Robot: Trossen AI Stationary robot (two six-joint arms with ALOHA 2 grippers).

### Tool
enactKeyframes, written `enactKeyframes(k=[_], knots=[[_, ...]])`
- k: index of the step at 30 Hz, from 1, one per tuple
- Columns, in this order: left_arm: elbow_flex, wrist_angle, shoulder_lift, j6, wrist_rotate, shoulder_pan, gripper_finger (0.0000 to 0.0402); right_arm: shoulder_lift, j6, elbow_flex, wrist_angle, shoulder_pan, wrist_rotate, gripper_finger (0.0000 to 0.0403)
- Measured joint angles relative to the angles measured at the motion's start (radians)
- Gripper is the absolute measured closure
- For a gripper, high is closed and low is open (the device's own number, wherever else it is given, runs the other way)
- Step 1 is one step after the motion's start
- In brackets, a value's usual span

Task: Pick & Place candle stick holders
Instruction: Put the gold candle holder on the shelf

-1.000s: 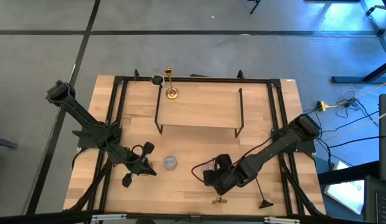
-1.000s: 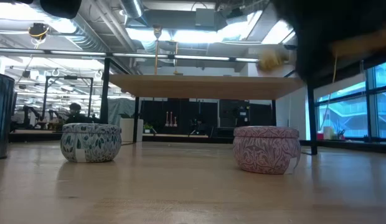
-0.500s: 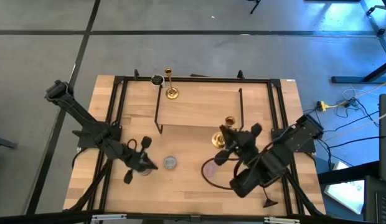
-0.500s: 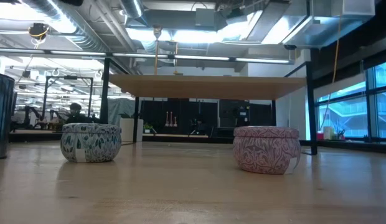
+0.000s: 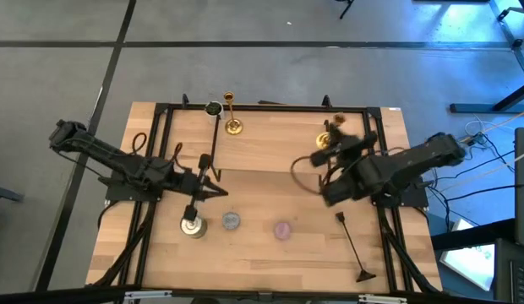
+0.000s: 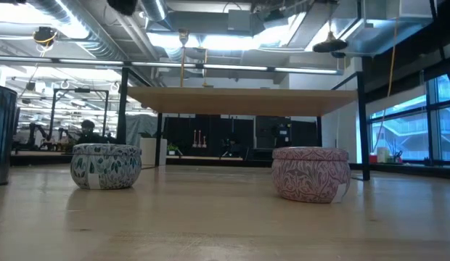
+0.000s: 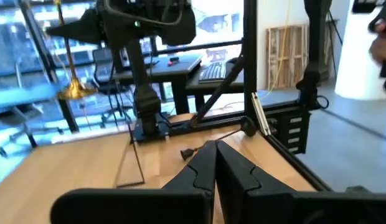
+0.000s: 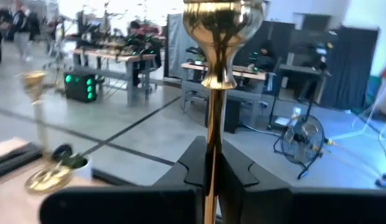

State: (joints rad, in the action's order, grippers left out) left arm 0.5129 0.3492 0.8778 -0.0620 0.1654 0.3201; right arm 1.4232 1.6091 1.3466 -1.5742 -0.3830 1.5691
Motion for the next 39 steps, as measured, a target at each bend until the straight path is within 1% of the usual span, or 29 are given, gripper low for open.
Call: enactKeyframes(k=[2, 5, 9, 11, 14, 16, 20, 21, 23, 24, 26, 29, 31, 35, 37, 39], knots=[[0.000, -0.002, 0.000, 0.037, -0.021, -0.028, 0.0401, -0.067, 0.038, -0.059, 0.001, 0.008, 0.000, 0.0388], [0.000, 0.002, 0.001, 0.072, -0.028, -0.054, 0.0399, -0.118, 0.043, -0.085, 0.003, 0.003, 0.001, 0.0388], [0.000, 0.038, 0.000, 0.068, -0.029, -0.071, 0.0400, -0.118, -0.051, -0.064, 0.035, -0.005, 0.001, 0.0388], [0.000, 0.053, 0.000, 0.040, -0.029, -0.074, 0.0400, -0.117, -0.123, -0.058, 0.106, -0.004, -0.004, 0.0388], [0.000, 0.100, 0.001, -0.004, -0.037, -0.074, 0.0399, -0.109, -0.267, -0.059, 0.276, -0.004, -0.042, 0.0388], [0.005, 0.130, 0.001, -0.040, -0.094, -0.075, 0.0400, -0.095, -0.397, -0.058, 0.430, -0.005, -0.065, 0.0388], [0.052, 0.164, 0.001, -0.090, -0.260, -0.073, 0.0400, -0.059, -0.748, -0.058, 0.746, -0.004, -0.153, 0.0388], [0.062, 0.164, 0.004, -0.097, -0.284, -0.072, 0.0399, -0.049, -0.840, -0.058, 0.815, -0.004, -0.176, 0.0388], [0.076, 0.174, 0.008, -0.109, -0.296, -0.072, 0.0399, -0.033, -1.019, -0.058, 0.958, -0.005, -0.224, 0.0388], [0.079, 0.209, 0.013, -0.114, -0.292, -0.072, 0.0400, -0.028, -1.099, -0.058, 1.016, -0.005, -0.246, 0.0388], [0.085, 0.317, 0.031, -0.117, -0.250, -0.072, 0.0400, -0.021, -1.208, -0.058, 1.087, -0.015, -0.274, 0.0388], [0.085, 0.448, 0.067, -0.104, -0.169, -0.072, 0.0399, -0.010, -1.280, -0.058, 1.093, -0.019, -0.286, 0.0388], [0.085, 0.512, 0.097, -0.078, -0.098, -0.072, 0.0399, -0.010, -1.283, -0.058, 1.074, -0.018, -0.291, 0.0388], [0.083, 0.535, 0.154, -0.071, -0.017, -0.072, 0.0400, -0.011, -1.310, -0.058, 1.062, 0.011, -0.298, 0.0388], [0.088, 0.550, 0.169, -0.088, -0.010, -0.077, 0.0399, -0.011, -1.345, -0.058, 1.073, 0.039, -0.339, 0.0388], [0.105, 0.544, 0.173, -0.110, -0.011, -0.081, 0.0399, -0.011, -1.374, -0.058, 1.077, 0.073, -0.412, 0.0388]])
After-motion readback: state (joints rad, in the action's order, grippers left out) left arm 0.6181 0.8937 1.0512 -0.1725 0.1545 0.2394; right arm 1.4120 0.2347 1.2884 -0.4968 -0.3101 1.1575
